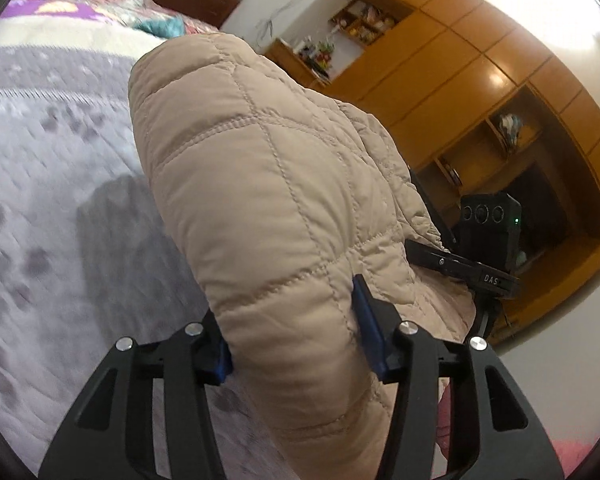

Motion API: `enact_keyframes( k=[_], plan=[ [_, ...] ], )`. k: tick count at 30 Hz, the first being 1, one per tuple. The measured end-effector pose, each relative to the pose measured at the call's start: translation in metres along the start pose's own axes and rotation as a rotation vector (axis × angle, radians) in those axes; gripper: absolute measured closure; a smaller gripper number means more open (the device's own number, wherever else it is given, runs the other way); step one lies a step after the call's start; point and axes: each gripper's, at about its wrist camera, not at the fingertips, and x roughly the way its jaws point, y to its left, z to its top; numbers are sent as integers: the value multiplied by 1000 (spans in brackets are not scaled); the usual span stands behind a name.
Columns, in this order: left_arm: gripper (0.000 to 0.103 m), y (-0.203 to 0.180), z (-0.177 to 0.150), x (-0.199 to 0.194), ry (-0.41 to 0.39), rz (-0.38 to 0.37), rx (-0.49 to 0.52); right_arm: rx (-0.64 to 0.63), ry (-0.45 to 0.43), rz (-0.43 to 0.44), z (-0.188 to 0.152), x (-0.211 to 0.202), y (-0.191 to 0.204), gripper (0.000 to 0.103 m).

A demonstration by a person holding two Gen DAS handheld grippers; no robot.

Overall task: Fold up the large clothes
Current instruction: 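Lift the coat bundle with both grippers and fold it over onto itself, then lower the folded coat onto the bedspread and open both grippers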

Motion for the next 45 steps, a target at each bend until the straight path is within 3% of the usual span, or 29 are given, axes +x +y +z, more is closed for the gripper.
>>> enact_keyframes(
  k=[9,14,20,27,33,36,45],
  plan=[
    [53,63,43,-16,-68,65,-42,-37,39,21,55,73,-10,55],
    [53,100,57,-6,-64,83,-84,-6,66,28,61,107,-35,55],
    [48,126,51,7,-35,94,-108,66,92,52,48,127,-66,51],
    [39,114,55,9,-24,138,-134,64,89,3,32,107,-70,36],
    [37,96,43,-13,-32,252,-133,62,52,-37,12,60,-62,35],
    [37,78,29,-30,-59,313,-81,40,23,-79,-3,36,-52,35],
    [37,40,-5,-47,-93,383,38,26,21,-138,-42,15,-45,35]
  ],
)
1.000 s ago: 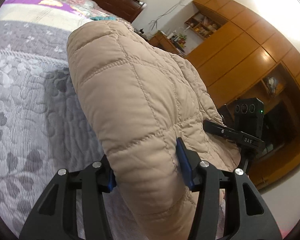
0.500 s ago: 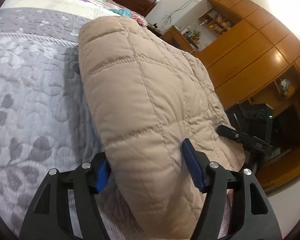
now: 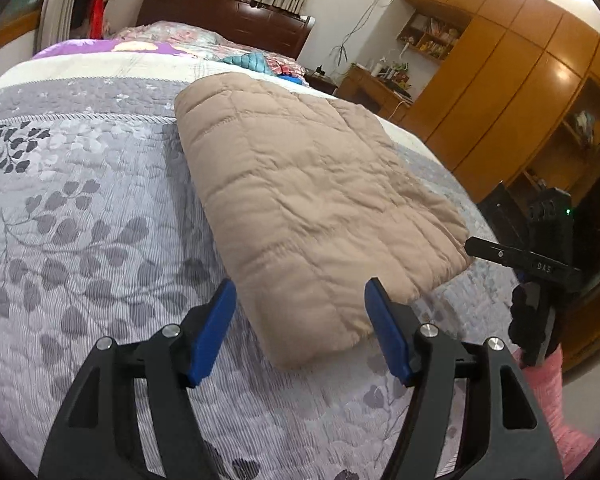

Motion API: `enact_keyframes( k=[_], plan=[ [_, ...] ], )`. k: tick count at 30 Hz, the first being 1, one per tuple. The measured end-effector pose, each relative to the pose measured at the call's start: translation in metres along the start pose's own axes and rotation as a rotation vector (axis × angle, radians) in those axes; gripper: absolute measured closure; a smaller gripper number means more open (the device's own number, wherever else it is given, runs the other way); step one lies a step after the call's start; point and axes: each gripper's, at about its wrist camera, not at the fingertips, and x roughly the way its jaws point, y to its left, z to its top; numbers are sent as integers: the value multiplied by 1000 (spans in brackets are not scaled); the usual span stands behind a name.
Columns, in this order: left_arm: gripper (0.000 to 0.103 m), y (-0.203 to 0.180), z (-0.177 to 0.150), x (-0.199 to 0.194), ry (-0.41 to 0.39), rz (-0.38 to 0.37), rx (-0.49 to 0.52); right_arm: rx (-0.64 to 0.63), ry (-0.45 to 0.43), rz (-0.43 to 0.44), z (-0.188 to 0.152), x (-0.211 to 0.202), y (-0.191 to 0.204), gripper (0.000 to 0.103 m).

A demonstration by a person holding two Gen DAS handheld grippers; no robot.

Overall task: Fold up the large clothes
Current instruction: 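Lower the folded coat onto the bedspread and open both grippers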

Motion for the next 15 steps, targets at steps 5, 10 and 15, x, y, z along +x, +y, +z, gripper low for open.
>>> enact_keyframes(
  k=[5,10,15],
  plan=[
    [37,2,-13,12,30,57,24,38,40,-29,0,16,-2,37],
    [36,12,-18,27,61,47,7,77,87,-46,-7,35,-14,37],
    [36,13,-15,20,56,52,-8,69,67,-62,-5,26,-9,37]
  ],
)
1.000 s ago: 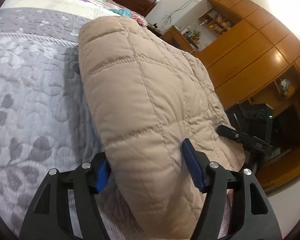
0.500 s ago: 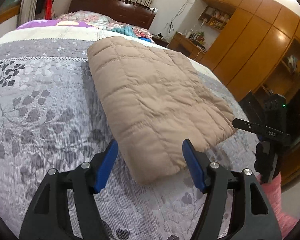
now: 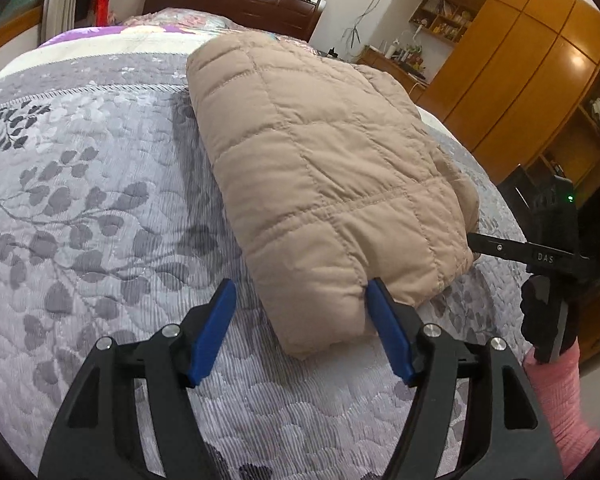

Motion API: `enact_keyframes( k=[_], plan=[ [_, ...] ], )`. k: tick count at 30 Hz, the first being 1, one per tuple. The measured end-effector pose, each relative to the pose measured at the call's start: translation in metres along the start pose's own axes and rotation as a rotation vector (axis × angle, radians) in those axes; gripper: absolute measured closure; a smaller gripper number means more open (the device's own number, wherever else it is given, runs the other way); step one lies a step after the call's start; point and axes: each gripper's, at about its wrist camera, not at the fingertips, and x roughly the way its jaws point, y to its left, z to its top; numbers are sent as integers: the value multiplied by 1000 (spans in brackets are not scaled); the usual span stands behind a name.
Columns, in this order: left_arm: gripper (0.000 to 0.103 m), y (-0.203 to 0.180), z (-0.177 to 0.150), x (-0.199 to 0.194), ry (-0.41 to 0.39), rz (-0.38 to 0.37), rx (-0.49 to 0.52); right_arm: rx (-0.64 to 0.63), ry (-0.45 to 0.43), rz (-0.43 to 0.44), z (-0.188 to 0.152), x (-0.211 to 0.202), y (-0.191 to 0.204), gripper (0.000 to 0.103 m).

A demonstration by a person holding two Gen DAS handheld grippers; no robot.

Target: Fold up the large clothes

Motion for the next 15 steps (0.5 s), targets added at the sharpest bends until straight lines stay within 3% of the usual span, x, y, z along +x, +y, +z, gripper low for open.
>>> enact_keyframes(
  k=[4,6,9,15],
  plan=[
    [32,-9,1,-17,-24,50,18,-26,-38,-68,-8,-22,19,32],
    [31,-15,-2,-27,-35,78,33,-37,-47,-113,-15,-32,30,21],
    [19,-24,-8,-40,-55,130,50,-66,-61,-149,-26,-43,44,16],
    [12,-41,-23,-65,-104,229,83,-122,-107,-217,-50,-61,70,6]
  ],
)
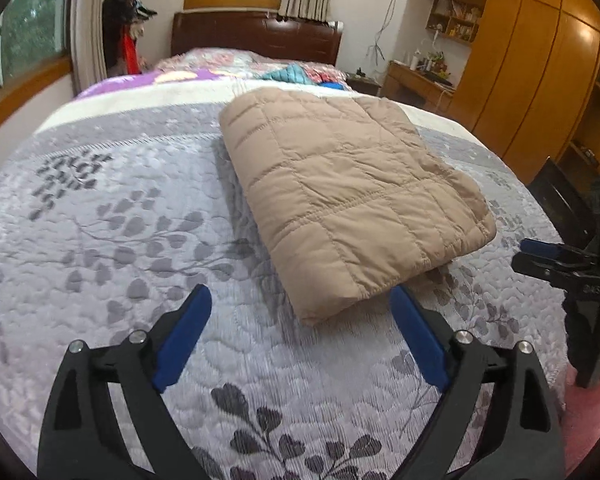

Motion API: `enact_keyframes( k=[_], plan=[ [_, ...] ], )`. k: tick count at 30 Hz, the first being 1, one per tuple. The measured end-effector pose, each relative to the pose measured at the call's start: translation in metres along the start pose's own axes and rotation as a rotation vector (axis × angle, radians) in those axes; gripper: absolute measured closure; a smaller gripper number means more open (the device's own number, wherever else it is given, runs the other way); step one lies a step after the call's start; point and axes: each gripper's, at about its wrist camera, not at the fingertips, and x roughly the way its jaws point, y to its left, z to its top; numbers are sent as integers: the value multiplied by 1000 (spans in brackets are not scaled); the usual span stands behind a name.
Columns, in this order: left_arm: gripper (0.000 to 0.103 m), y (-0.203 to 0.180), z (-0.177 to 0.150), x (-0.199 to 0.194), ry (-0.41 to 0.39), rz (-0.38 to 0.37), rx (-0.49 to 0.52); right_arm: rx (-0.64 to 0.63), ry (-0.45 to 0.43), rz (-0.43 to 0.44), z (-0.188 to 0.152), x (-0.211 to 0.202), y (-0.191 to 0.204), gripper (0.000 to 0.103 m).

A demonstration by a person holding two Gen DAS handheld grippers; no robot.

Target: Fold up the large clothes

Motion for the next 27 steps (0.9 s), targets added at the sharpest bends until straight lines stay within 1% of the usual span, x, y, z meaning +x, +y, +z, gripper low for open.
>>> enact_keyframes(
  k=[2,6,8,11,14,18,23,27],
  plan=[
    [12,-3,-3,-8,-10,33,5,-4,-11,-9,-1,-7,5,4],
    [10,-6,-12,-26,-33,40,-14,-21,-45,-36,-9,-25,19,4],
    [10,-8,-16,-34,-37,54,-9,-26,-42,-43,-14,-30,26,4],
    [9,-11,-23,-45,-51,58,-13,-33,-48,-32,-20,-36,32,4],
    [9,-15,-29,-55,-58,62,-15,-46,-60,-47,-26,-43,39,4],
    [9,-18,-37,-63,-60,71,-18,-53,-72,-65,-34,-50,46,4],
    [9,-18,-44,-71,-76,107,-24,-45,-85,-102,-40,-58,50,4],
    [9,-19,-48,-76,-79,119,-26,-48,-93,-123,-44,-62,53,4]
  ],
)
